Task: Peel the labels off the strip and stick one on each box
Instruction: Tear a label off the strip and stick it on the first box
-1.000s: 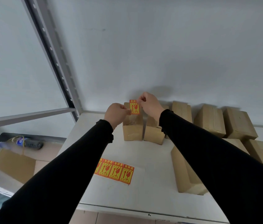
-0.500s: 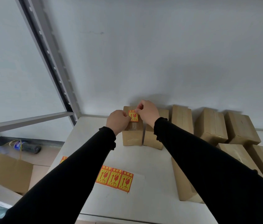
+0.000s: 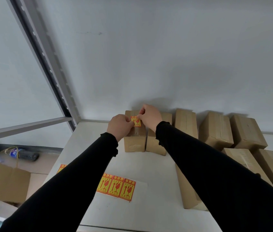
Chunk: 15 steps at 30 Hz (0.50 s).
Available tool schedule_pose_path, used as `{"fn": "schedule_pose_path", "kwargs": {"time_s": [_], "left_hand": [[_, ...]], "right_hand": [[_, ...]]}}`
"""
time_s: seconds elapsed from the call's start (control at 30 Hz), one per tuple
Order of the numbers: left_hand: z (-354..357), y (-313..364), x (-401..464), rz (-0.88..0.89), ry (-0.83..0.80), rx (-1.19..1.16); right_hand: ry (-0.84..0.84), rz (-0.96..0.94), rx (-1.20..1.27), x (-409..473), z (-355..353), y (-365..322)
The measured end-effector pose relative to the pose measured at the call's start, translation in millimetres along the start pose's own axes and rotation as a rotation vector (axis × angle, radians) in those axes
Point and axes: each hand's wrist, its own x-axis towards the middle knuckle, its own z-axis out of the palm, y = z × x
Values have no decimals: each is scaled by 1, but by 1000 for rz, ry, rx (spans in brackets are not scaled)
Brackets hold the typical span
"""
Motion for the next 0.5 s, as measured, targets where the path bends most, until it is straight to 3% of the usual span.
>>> {"fn": "schedule_pose_path", "kwargs": {"time_s": [0.5], "left_hand": [[2,-13,-9,92,91,-45]], "right_hand": [[12,-13,-53,1,-3,-3]]}}
